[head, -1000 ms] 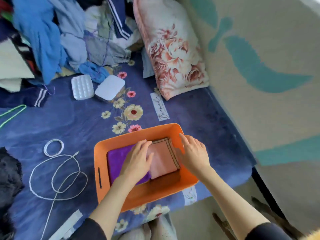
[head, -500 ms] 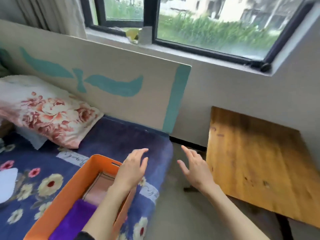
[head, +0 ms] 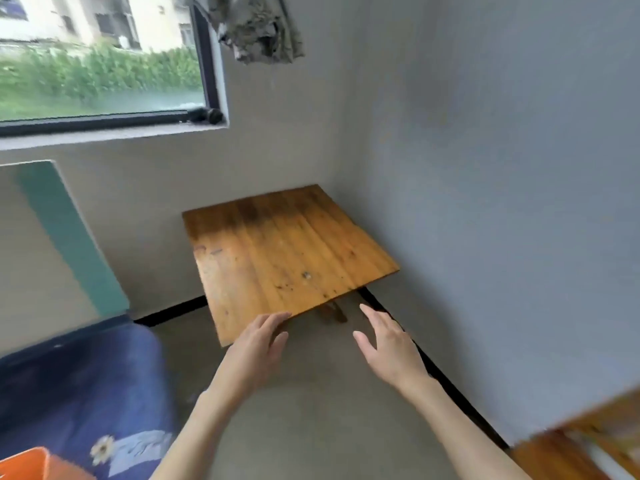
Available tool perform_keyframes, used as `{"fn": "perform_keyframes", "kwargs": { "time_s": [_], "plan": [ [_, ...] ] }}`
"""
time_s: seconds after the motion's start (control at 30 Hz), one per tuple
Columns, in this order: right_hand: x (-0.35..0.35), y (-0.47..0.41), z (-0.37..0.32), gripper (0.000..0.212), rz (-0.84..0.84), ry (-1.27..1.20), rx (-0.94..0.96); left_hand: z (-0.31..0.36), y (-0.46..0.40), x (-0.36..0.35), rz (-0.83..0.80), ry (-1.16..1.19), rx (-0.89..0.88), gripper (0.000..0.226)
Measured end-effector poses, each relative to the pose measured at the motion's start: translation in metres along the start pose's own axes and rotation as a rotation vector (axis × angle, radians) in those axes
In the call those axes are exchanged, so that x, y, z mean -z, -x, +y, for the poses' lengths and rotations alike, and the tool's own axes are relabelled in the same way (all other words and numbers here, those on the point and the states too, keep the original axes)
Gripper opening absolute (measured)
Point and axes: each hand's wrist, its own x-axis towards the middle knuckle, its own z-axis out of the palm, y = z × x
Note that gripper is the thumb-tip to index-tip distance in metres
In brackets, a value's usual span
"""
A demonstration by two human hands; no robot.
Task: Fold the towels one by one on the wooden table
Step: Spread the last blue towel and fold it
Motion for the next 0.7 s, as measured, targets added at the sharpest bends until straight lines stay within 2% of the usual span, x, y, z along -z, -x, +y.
{"fn": "perform_keyframes", "kwargs": {
  "time_s": [0.37, 0.7],
  "plan": [
    [0.114, 0.251, 0.212, 0.052, 0.229, 0.02, -0.547, 0.247, 0.048, -0.182, -0.373, 0.124, -0.454, 0.038],
    [0.174, 0.466, 0.306, 0.051, 0.544, -0.024, -1.026, 0.458, 0.139, -0.318, -0.74, 0.128, -0.947, 0.036]
  ]
}}
